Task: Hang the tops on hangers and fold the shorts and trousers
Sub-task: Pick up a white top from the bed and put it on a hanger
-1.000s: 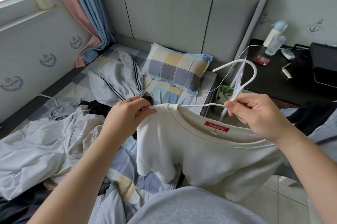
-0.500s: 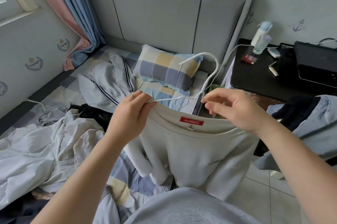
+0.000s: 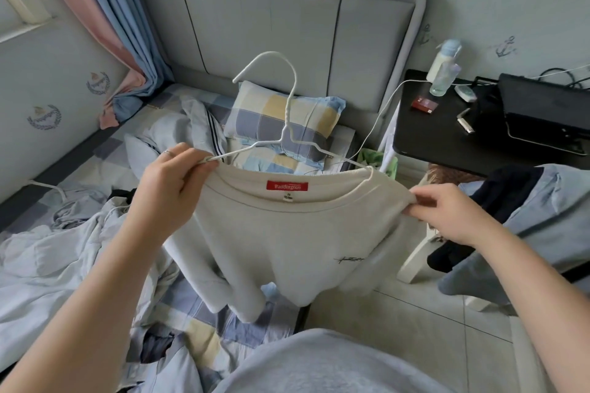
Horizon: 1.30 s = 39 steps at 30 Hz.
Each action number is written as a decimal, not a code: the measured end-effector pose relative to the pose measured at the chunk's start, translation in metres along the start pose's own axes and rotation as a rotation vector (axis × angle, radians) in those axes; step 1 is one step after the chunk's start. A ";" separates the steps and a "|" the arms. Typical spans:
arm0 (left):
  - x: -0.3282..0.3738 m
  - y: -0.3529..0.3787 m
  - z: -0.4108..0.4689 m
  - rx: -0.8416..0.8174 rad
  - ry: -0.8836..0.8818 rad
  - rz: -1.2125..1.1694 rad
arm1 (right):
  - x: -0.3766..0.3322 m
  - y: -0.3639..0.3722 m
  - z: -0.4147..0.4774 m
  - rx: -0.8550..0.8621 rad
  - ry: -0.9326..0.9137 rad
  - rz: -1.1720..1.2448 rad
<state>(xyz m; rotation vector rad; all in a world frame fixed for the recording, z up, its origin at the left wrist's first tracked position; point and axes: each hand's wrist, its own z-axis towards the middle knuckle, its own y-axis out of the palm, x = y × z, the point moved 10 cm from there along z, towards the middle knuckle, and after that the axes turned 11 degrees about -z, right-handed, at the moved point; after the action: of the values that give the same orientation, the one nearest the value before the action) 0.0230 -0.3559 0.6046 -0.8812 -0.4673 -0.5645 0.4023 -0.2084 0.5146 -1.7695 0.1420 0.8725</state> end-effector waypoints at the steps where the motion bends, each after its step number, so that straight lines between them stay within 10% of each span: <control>1: -0.002 0.001 -0.001 -0.021 0.004 -0.002 | -0.002 -0.005 0.000 0.061 -0.008 0.024; 8: -0.005 0.004 -0.008 -0.040 0.016 0.037 | -0.035 -0.039 -0.011 0.369 -0.121 0.166; 23: -0.006 0.014 0.001 0.032 -0.082 -0.230 | -0.019 -0.060 -0.027 0.341 -0.083 0.476; 39: 0.086 0.183 0.055 -0.386 0.047 -0.443 | 0.050 -0.086 -0.161 0.666 0.146 0.020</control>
<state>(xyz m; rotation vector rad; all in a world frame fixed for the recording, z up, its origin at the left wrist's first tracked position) 0.1964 -0.2406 0.5794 -1.1356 -0.5229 -1.1053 0.5589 -0.2986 0.5700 -1.2019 0.4878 0.6099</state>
